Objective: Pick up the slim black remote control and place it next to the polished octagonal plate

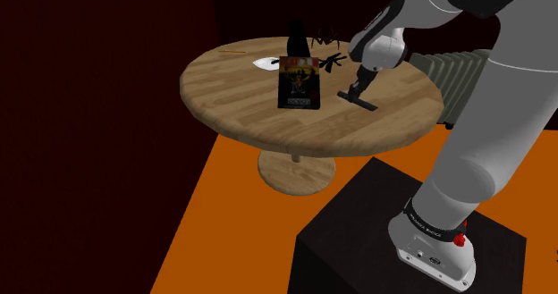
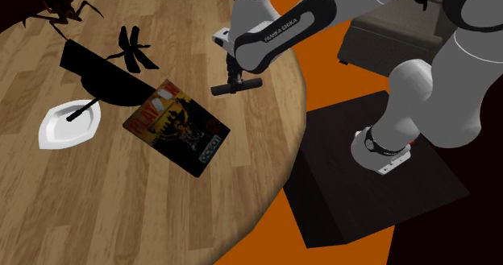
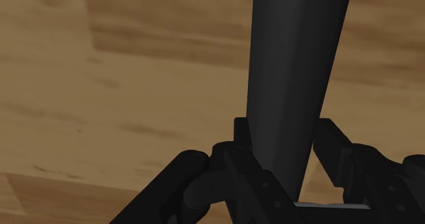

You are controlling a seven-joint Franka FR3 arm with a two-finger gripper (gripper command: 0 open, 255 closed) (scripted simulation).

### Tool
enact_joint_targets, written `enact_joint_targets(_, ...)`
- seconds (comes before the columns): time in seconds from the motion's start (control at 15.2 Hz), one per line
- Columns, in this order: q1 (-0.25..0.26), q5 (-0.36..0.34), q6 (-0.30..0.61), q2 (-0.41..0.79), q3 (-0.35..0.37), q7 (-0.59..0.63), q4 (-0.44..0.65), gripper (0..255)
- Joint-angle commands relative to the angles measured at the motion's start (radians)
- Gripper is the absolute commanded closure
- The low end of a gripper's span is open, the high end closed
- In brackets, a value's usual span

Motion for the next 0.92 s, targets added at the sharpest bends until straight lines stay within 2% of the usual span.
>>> enact_joint_targets(0.0, 0.005, -0.030, -0.021, -0.020, -0.008, 0.023, 0.006, 255)
enact_joint_targets(0.86, 0.014, -0.194, -0.175, -0.151, -0.024, 0.152, 0.064, 255)
